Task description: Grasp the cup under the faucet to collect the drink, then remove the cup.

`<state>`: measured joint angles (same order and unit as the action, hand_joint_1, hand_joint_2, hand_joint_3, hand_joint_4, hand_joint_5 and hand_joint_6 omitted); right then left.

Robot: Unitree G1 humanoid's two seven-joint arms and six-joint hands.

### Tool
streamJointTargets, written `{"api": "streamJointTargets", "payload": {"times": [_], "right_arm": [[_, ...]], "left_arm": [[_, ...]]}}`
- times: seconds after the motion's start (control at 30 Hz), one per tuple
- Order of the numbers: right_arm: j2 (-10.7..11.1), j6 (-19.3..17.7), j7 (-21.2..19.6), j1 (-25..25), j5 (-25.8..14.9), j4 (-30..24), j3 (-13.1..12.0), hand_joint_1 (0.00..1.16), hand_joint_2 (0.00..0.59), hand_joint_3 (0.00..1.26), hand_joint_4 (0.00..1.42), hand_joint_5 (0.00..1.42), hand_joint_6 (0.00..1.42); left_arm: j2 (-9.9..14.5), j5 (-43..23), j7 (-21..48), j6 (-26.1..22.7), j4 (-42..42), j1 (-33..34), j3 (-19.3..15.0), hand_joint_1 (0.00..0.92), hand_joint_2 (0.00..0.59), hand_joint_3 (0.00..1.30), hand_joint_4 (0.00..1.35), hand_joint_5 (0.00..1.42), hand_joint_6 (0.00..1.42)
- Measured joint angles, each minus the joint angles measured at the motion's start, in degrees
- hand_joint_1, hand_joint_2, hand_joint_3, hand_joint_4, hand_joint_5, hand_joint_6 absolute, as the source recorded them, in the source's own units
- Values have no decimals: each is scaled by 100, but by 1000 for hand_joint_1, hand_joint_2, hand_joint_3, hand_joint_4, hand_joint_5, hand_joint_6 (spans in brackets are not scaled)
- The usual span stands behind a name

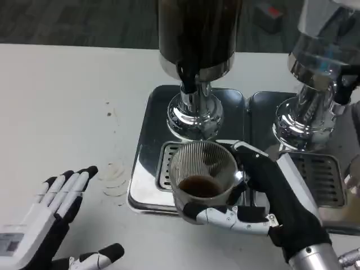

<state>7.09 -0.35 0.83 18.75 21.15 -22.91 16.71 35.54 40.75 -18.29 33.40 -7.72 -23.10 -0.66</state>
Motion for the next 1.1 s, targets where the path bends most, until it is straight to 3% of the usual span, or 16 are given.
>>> {"api": "streamJointTargets", "payload": {"times": [1.1], "right_arm": [[-66,21,-26,102,11,-12,-33,962,235,555,661,680,865]], "left_arm": [[-19,-160,110,14,-137,282,187,0,116,0,0,0,0]]}}
